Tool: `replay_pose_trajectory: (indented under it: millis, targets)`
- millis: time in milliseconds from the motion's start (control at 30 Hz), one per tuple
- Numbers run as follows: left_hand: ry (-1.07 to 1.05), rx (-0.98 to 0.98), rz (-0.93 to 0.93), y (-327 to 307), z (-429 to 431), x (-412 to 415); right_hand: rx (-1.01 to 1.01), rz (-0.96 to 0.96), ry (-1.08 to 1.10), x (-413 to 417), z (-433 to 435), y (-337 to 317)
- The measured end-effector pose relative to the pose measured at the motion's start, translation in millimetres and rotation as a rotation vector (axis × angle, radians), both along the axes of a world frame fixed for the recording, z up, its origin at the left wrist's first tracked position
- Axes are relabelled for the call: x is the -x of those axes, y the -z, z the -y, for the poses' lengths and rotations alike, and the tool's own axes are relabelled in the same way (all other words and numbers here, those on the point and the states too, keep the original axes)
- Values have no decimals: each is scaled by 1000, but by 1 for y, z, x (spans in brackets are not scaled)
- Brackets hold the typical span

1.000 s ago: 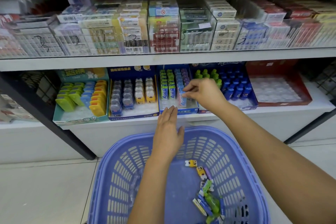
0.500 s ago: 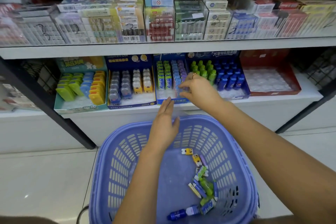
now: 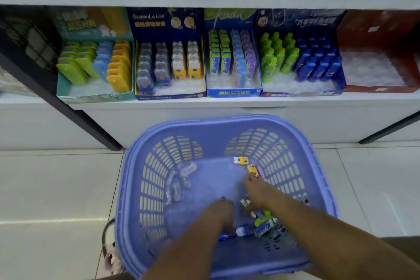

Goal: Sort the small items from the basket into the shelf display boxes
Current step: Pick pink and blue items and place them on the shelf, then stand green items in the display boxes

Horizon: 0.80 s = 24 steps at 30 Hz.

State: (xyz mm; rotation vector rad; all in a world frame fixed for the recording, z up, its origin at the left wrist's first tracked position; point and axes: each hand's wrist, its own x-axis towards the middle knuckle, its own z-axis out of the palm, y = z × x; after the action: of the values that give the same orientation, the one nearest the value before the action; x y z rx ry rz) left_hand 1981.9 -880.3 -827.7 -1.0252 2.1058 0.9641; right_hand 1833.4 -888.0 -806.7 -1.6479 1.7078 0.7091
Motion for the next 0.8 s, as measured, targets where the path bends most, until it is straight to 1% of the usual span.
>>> replay_pose_trajectory:
  millis: [100, 133, 200, 300, 400, 500, 567, 600, 700, 800]
  targets:
    - [116, -4, 38, 9, 3, -3, 103, -181, -81, -8, -9, 30]
    - [145, -13, 49, 11, 5, -4, 111, -228, -88, -11, -12, 37]
    - [192, -23, 56, 17, 6, -8, 60, -268, -103, -15, -17, 47]
    - [242, -16, 61, 23, 3, -12, 1, -243, -166, -17, -21, 53]
    - [259, 13, 41, 27, -2, -12, -13, -146, -271, -21, -20, 56]
    - [301, -12, 44, 29, -6, -7, -10, -116, -278, -27, -20, 56]
    - [293, -27, 54, 28, -7, -6, -37, -73, -215, -27, -15, 52]
    - [267, -37, 52, 27, -6, -6, -42, -27, -146, -25, -11, 51]
    - [132, -88, 34, 27, -2, -6, -7, 190, 150, -11, -1, 46]
    - [50, -84, -12, 29, 0, -10, -63, 356, 369, -1, 6, 44]
